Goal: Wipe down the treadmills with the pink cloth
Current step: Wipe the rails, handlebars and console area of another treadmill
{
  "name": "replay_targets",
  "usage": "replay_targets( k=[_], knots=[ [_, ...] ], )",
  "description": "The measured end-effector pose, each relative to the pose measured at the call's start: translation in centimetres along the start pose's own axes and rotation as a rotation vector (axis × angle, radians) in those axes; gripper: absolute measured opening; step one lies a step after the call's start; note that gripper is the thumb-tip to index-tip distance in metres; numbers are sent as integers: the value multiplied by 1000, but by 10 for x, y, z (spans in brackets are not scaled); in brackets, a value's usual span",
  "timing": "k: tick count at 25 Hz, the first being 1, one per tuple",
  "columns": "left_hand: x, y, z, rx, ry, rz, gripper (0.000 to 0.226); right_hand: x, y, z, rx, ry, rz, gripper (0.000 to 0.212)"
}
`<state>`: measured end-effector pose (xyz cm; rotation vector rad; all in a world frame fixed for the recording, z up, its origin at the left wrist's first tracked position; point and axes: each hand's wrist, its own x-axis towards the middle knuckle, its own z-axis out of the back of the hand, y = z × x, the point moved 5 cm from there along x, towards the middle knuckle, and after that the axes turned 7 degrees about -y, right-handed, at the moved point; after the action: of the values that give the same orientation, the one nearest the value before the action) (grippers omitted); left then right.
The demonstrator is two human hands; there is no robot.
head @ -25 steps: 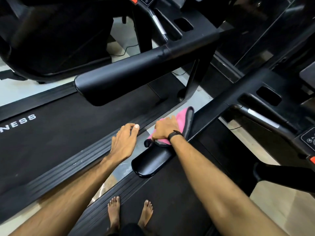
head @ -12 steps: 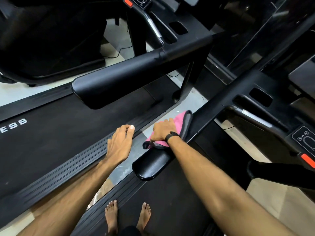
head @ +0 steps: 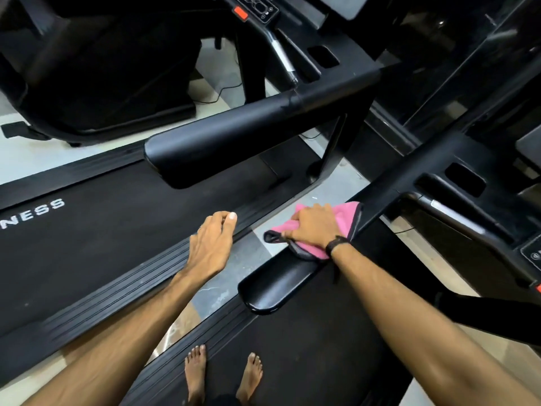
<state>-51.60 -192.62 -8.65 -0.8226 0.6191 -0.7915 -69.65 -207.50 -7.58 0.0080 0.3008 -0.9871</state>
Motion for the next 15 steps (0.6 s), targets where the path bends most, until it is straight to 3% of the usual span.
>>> replay_targets(
  k=[4,7,9,10,13,15],
  knots=[
    [-6,6,-6,34,30,14,39,24,72,-36,-152,281,58,46],
    [-3,9,-11,11,34,44,39,-22,123,-27,-73,147,260,34],
    [1,13,-12,-4,33,63,39,-62,113,-9,169,-14,378,37],
    [2,14,-11,-6,33,64,38,-73,95,-1,255,-12,391,44],
    [3,21,-5,-17,19,71,39,-37,24,2,132,-4,233,61],
    [1,25,-3,-12,19,72,41,8,8,-4,-60,91,21,54]
  ],
)
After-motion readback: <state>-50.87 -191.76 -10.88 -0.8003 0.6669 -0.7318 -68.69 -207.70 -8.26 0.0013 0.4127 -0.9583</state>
